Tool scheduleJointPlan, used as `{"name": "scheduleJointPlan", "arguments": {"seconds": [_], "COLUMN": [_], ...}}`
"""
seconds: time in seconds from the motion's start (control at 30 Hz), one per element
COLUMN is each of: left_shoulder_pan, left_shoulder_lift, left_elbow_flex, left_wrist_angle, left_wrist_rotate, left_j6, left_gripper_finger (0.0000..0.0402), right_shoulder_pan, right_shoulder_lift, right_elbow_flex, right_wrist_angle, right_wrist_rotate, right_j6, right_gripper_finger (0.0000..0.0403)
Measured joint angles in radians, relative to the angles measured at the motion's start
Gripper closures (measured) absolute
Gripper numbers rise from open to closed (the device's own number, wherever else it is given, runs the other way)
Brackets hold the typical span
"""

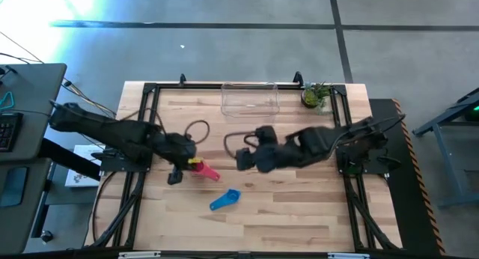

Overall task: Nest measuring cups in basket
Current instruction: Stack the blue measuring cup on top of the red measuring cup

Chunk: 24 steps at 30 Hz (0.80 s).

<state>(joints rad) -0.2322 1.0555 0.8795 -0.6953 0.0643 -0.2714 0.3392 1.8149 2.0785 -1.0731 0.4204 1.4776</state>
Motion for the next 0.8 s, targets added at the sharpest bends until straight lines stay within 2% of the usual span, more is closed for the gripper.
{"name": "scheduleJointPlan", "arguments": {"seconds": [0.4,0.8], "left_shoulder_pan": [0.030,0.029], "left_shoulder_lift": [-0.246,-0.308], "left_elbow_flex": [0.000,-0.001], "left_wrist_angle": [-0.080,-0.130], "left_wrist_rotate": [0.005,0.031], "left_j6": [-0.153,-0.166], "left_gripper_finger": [0.0344,0.0344], "right_shoulder_pan": [0.077,0.089], "right_shoulder_lift": [0.152,0.314], "right_elbow_flex": [0.000,0.000], "right_wrist_angle": [-0.008,-0.002], "right_wrist_rotate": [-0.058,-0.179], "right_j6": [0.331,0.541], "right_gripper_finger": [0.0153,0.0153]}}
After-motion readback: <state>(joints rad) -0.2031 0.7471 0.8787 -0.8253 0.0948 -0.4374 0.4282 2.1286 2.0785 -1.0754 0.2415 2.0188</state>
